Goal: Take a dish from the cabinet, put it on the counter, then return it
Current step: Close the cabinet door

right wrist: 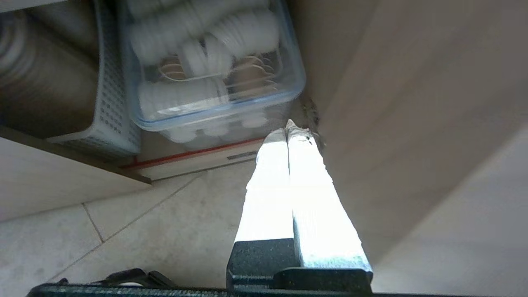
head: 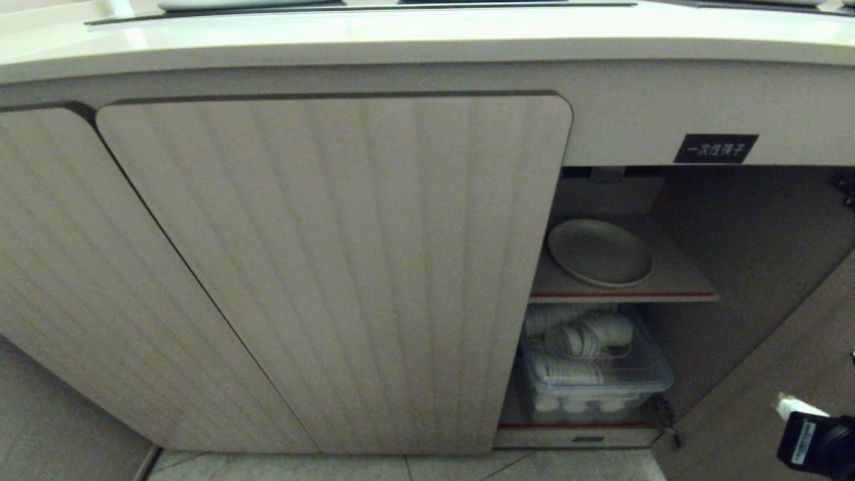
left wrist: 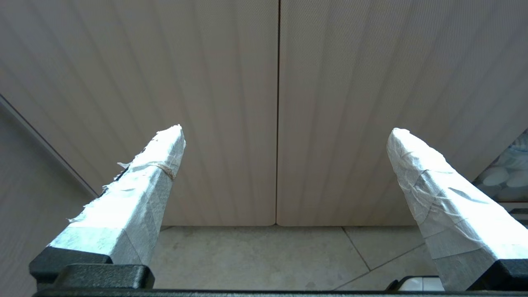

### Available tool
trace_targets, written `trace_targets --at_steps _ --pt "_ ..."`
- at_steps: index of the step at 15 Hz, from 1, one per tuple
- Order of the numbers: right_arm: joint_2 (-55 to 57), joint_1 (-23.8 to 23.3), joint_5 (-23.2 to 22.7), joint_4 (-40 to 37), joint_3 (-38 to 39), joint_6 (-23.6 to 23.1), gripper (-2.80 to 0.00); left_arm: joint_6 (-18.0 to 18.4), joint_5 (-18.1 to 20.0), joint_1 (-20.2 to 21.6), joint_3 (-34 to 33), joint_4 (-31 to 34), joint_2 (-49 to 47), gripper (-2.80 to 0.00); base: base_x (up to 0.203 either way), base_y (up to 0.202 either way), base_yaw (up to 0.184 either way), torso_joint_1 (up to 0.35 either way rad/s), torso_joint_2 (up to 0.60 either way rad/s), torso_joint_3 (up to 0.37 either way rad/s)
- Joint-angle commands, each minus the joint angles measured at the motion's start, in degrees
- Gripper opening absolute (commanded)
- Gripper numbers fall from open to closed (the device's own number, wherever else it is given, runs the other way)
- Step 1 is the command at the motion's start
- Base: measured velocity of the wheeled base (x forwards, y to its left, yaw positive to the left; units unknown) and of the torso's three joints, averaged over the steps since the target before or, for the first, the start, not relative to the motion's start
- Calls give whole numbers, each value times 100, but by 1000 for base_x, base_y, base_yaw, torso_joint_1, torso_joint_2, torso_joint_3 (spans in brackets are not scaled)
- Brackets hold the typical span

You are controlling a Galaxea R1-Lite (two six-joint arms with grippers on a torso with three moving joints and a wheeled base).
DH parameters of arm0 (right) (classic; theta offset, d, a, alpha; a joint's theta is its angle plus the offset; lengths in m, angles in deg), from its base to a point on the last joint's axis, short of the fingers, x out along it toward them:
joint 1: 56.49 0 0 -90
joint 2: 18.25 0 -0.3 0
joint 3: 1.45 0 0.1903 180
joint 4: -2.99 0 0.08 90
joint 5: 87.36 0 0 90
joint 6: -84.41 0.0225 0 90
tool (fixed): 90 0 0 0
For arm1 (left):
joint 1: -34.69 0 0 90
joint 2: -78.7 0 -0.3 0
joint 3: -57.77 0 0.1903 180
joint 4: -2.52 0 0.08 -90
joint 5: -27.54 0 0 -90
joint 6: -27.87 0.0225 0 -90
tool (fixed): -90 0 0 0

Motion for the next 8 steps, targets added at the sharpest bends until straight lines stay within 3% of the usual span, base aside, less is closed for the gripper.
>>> trace_targets --at_steps 1,5,8 --pt "-276 -81 7 -114 -1 2 -280 -2 6 0 0 0 2 0 0 0 0 0 0 0" --pt "-1045 -412 -126 -1100 6 -43 -280 -2 -1 0 0 0 2 0 0 0 0 0 0 0" --pt "-1750 -554 -452 -1654 7 -332 -280 -2 -2 0 0 0 2 0 0 0 0 0 0 0"
